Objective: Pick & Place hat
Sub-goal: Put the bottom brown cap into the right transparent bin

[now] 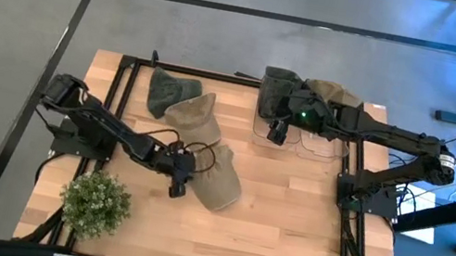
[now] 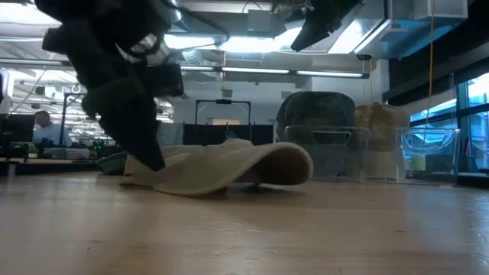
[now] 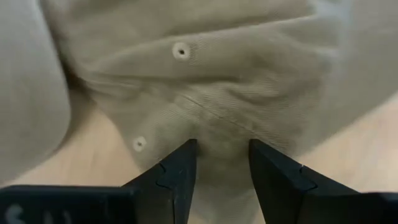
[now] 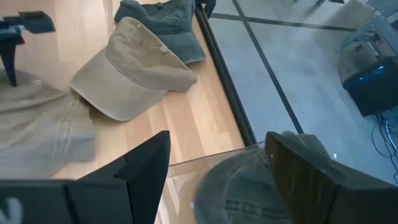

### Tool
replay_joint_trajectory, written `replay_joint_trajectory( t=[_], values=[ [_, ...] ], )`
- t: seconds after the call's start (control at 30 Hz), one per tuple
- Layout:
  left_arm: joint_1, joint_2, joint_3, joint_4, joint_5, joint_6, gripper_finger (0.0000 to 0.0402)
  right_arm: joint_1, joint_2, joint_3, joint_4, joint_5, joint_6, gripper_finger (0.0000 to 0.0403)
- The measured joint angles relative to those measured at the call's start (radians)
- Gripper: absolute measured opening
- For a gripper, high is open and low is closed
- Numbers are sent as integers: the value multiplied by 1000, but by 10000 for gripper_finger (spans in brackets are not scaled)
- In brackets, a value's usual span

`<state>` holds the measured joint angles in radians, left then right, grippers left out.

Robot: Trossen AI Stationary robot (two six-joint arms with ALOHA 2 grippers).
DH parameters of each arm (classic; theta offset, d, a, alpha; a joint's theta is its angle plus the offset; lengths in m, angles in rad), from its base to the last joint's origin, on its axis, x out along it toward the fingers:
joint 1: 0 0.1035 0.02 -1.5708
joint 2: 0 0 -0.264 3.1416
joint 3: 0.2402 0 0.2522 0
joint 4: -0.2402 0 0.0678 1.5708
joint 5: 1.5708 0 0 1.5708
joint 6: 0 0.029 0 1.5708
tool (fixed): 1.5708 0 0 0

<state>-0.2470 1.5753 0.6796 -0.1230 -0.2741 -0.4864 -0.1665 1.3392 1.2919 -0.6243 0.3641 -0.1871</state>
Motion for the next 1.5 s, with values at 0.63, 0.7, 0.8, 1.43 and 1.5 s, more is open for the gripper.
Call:
replay_joint_trajectory(
  t=[0.63, 0.7, 0.8, 1.43, 1.5],
  values=[
    [-39, 117, 17, 49, -41, 67, 36, 0, 0, 0, -2, 0, 3, 264],
    [-43, 117, 19, 46, -43, 67, 16, 0, 0, 0, -2, 0, 4, 264],
    [-51, 98, 19, 36, -48, 66, 8, 0, 0, 0, -4, -17, 33, 264],
    [-100, -69, 357, -294, -81, 647, 7, -16, 0, 0, -16, -591, 372, 264],
    [-109, -69, 404, -292, -95, 771, 7, -15, 0, 0, -5, -691, 403, 264]
  ],
)
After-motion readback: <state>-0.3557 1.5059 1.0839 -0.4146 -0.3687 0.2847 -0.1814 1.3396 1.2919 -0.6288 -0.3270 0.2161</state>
